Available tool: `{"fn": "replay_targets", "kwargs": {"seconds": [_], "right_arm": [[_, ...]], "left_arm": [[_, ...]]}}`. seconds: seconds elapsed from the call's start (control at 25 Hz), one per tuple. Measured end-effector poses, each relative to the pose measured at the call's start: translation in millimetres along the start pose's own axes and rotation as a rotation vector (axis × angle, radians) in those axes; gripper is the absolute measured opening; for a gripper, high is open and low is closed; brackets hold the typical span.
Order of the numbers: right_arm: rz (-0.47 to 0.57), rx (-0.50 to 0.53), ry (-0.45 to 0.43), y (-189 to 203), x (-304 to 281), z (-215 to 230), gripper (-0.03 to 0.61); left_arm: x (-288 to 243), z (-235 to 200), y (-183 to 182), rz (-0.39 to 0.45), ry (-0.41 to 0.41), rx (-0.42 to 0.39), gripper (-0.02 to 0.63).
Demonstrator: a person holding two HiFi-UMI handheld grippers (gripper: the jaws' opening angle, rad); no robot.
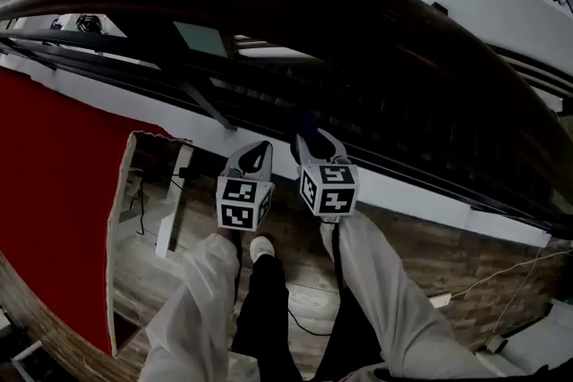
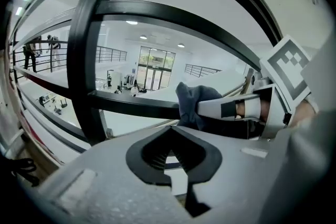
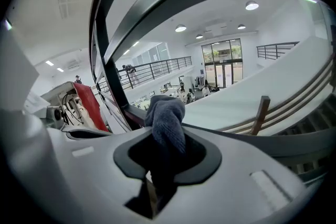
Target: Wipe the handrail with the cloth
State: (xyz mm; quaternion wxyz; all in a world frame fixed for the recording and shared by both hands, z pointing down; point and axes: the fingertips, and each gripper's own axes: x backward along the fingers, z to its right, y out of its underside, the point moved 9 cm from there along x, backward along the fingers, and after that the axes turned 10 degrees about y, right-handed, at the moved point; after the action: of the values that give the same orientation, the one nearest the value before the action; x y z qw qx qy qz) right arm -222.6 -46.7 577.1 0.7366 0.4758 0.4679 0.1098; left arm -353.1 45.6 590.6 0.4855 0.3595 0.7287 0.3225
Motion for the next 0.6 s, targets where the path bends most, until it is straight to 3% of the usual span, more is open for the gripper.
{"fn": "replay_targets", "kwargs": {"seconds": [0.44, 0.6], "right_arm": [[0.009, -0.082, 0.1, 22, 62, 111, 0.083], [0.019, -0.109, 0.14, 29, 81, 142, 0.083]], "left_arm": [[-57, 116, 7, -0.053, 0.123, -0.082, 0.003], [-70, 141, 9, -0.069, 0.143, -0.068, 0.003]]}}
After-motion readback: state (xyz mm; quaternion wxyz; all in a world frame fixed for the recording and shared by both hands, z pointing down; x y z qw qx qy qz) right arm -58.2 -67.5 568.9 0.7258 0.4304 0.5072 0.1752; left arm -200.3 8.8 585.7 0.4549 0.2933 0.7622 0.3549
